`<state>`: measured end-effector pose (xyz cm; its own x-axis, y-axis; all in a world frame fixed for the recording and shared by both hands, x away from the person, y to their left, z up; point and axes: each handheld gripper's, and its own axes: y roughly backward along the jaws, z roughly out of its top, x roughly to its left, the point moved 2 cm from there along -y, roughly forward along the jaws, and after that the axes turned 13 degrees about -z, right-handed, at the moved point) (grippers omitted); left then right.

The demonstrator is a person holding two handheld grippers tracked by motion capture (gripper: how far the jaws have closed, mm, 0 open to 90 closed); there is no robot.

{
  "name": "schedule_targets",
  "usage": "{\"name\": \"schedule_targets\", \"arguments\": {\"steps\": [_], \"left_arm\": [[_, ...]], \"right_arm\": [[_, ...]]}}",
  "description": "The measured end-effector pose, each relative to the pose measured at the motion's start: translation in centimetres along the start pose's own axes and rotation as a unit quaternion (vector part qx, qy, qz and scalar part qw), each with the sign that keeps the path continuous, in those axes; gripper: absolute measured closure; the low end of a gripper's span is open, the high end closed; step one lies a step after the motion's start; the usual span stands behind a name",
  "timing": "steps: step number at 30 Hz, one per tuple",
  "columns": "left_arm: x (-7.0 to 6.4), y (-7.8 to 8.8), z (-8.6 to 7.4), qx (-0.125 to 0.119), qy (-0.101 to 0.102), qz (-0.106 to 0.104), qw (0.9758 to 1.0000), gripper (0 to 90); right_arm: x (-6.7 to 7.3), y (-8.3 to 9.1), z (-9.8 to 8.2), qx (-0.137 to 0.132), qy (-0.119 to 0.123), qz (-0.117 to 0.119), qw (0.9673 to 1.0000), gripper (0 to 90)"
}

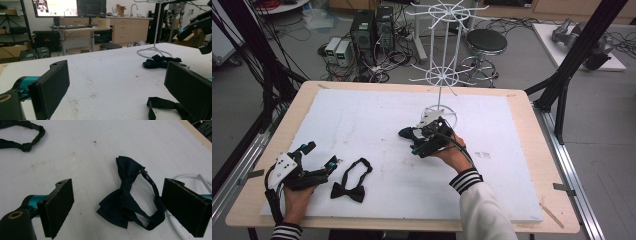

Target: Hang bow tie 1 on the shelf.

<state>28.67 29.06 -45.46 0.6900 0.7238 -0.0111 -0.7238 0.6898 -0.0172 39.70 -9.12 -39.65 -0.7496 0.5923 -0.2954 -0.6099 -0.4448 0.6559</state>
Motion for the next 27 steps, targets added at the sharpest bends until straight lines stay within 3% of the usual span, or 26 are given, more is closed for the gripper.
{"name": "schedule_targets", "arguments": {"steps": [9, 10, 14, 27], "left_arm": [[0.0, 0.0, 0.0, -0.002, -0.001, 0.001, 1.0, 6.5], [0.0, 0.0, 0.0, -0.002, -0.001, 0.001, 1.0, 6.5], [0.0, 0.0, 0.0, -0.001, 0.0, 0.001, 1.0, 6.5], [0.0, 0.1, 0.0, -0.002, 0.0, 0.001, 1.0, 6.5]], "right_arm": [[-0.2, -1.7, -0.1, 0.014, 0.004, 0.006, 0.9999, 15.3], [-0.1, -1.8, -0.2, 0.022, -0.004, 0.006, 0.9997, 15.3], [0.0, -2.8, -0.4, 0.037, 0.005, -0.002, 0.9993, 15.4], [0.0, -4.2, -0.3, 0.059, 0.006, 0.001, 0.9982, 23.4]]}}
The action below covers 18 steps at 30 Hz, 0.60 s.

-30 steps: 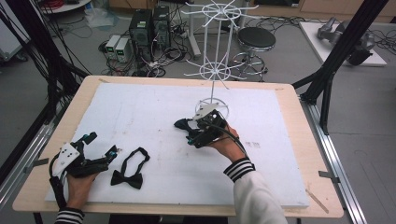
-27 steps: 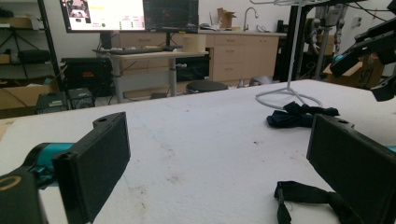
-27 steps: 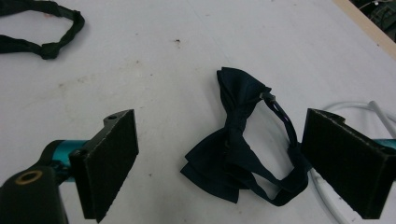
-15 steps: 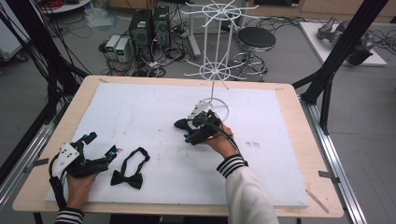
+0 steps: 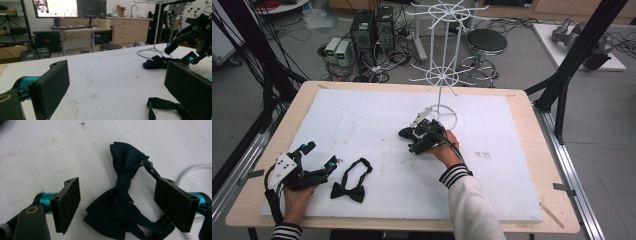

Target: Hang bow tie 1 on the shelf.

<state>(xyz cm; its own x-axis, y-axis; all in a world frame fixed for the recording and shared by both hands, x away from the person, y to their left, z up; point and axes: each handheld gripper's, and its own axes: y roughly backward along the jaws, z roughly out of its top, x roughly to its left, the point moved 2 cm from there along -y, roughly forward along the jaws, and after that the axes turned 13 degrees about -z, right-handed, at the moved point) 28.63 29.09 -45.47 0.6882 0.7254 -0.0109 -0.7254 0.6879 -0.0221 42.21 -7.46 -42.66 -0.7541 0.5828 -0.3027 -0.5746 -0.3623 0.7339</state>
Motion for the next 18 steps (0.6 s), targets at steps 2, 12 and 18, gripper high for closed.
{"name": "schedule_targets", "arguments": {"steps": [2, 12, 18], "left_arm": [[0.0, 0.0, 0.0, 0.0, 0.0, 0.0, 1.0, 6.5], [0.02, -0.01, 0.0, 0.0, 0.0, 0.0, 1.0, 6.5], [0.02, -0.03, 0.01, 0.0, 0.0, 0.0, 1.0, 6.5]], "right_arm": [[0.05, -0.07, 0.0, 0.001, 0.001, 0.0, 1.0, 24.1], [0.0, -0.56, -0.04, 0.011, -0.005, -0.002, 0.9999, 37.2], [0.1, -0.92, -0.15, 0.014, -0.008, 0.005, 0.9999, 38.6]]}}
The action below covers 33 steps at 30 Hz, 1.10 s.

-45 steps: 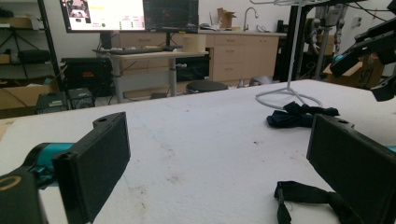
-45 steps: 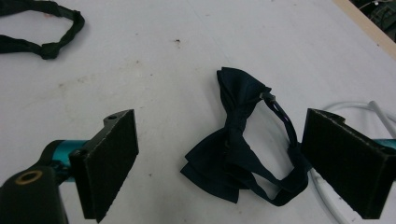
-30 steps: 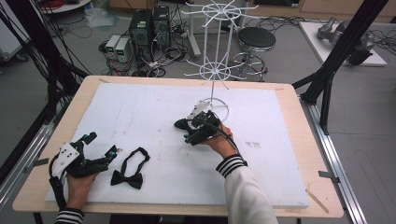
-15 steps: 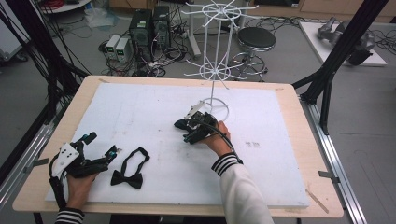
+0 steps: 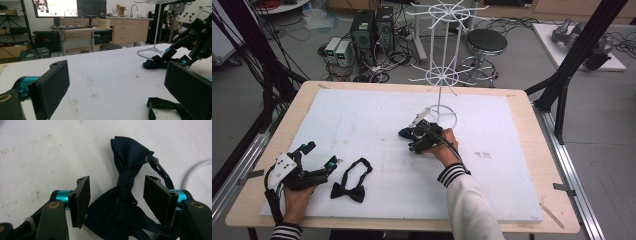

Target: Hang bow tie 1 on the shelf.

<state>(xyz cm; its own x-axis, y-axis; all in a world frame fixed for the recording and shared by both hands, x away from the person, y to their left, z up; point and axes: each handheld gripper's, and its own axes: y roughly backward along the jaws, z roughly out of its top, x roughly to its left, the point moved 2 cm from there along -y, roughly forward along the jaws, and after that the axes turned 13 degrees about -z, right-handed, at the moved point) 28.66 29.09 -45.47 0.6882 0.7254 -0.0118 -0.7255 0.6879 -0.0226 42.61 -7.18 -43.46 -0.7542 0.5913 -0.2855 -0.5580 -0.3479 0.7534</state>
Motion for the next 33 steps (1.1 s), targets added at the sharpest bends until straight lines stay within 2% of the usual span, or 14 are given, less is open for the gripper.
{"name": "schedule_targets", "arguments": {"steps": [6, 14, 25, 29, 33], "left_arm": [[0.01, 0.01, 0.0, 0.0, 0.001, 0.0, 1.0, 6.5], [0.04, 0.02, 0.01, 0.0, 0.001, 0.0, 1.0, 6.5], [0.06, 0.06, 0.01, 0.002, 0.003, 0.0, 1.0, 6.5], [0.06, 0.05, 0.0, 0.0, 0.002, 0.0, 1.0, 6.5], [0.06, 0.04, 0.0, -0.001, 0.003, -0.001, 1.0, 6.5]], "right_arm": [[0.15, -0.33, 0.14, 0.012, 0.003, -0.006, 0.9999, 41.9], [0.34, -0.68, 0.16, 0.019, 0.008, -0.01, 0.9997, 53.2], [0.05, -0.69, -0.08, 0.027, -0.008, -0.007, 0.9996, 62.2], [-0.14, -0.85, -0.25, 0.029, -0.024, 0.002, 0.9993, 67.2], [-0.08, -0.71, -0.19, 0.032, -0.016, -0.006, 0.9993, 74.8]]}}
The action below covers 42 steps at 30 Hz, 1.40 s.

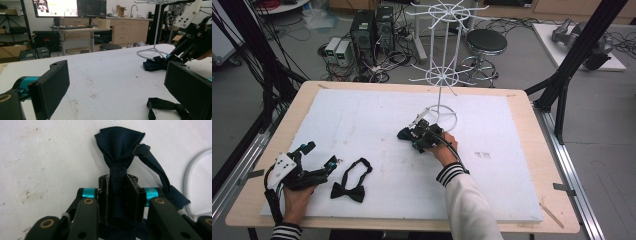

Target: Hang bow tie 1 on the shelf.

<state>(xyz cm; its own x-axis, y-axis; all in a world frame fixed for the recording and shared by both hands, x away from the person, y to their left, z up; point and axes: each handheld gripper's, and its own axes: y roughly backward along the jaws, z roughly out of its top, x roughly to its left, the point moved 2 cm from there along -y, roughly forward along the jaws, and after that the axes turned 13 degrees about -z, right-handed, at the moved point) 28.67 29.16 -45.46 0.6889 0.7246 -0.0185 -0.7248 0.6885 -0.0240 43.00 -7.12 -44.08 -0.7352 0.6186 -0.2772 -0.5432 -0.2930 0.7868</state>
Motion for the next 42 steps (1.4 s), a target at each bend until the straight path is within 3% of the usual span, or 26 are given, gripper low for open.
{"name": "schedule_targets", "arguments": {"steps": [17, 42], "left_arm": [[0.0, 0.0, 0.0, 0.0, 0.001, 0.0, 1.0, 6.5], [0.0, 0.0, 0.0, 0.003, -0.001, -0.001, 1.0, 6.5]], "right_arm": [[0.3, 0.2, 0.1, -0.003, 0.012, -0.01, 0.9999, 76.4], [0.7, 4.1, 0.1, -0.069, 0.02, -0.026, 0.9971, 76.2]]}}
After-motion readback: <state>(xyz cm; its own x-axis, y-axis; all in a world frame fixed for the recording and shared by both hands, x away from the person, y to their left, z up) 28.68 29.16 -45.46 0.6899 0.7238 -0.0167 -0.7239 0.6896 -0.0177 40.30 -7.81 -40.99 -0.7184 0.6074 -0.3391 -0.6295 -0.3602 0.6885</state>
